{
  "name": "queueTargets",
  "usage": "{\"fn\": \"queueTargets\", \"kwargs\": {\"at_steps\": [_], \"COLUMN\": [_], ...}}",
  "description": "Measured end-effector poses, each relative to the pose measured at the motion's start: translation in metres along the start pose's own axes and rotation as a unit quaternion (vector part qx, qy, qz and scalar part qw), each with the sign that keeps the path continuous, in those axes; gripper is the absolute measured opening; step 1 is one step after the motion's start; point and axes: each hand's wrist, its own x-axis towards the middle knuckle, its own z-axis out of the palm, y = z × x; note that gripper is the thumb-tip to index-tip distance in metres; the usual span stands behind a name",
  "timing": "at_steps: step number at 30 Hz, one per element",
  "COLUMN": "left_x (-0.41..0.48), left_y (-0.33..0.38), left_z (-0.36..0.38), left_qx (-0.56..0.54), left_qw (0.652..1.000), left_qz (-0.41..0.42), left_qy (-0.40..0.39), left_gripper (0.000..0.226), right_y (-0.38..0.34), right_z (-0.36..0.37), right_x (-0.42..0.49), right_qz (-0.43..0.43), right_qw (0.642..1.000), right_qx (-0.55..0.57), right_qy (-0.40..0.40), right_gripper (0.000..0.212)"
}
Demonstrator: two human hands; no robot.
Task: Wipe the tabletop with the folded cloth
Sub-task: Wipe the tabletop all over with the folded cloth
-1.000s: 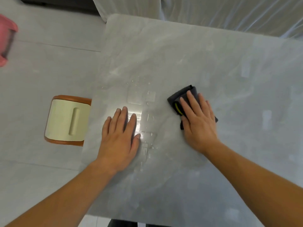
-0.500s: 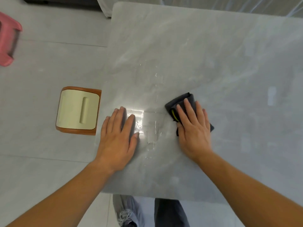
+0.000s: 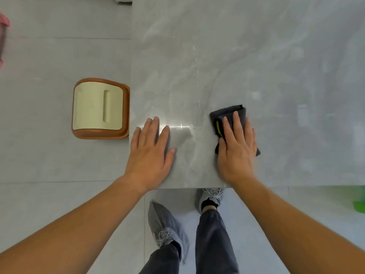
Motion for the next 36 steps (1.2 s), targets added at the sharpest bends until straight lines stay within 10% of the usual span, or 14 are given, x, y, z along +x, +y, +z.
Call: {"fn": "queueTargets", "kwargs": {"at_steps": [8,14,21,27,36], "left_x": [-0.003,-0.003,0.006,0.010,0.016], "left_y": [-0.008,-0.015,-0.019,-0.015,-0.021], "left_z": [0.006,0.010,0.002,-0.003,-0.015], "left_qx": [-0.057,-0.053,-0.038,-0.052,-0.086], "left_qw": [0.998,0.998,0.999,0.998,0.996], "left_qz": [0.007,0.013,0.005,-0.021,-0.021], "left_qy": [0.014,0.032,0.031,0.041,0.029], "left_gripper": [0.065,0.061,0.066,0.060,0.060], "right_y": [-0.009,-0.037,-0.029,-0.063,-0.048], "right_z": [0.021,0.029,0.028,0.017,0.016], "right_x": [-0.066,-0.052,-0.044,0.066,0.041], "right_qz": [-0.217,0.014,-0.255,-0.011,-0.243], "right_qw": [0.974,0.999,0.963,0.999,0.961], "right_qx": [-0.042,-0.016,-0.072,-0.048,-0.103], "right_qy": [-0.057,0.027,-0.052,-0.014,-0.084], "right_gripper": [0.058,0.055,0.054,0.058,0.054]}}
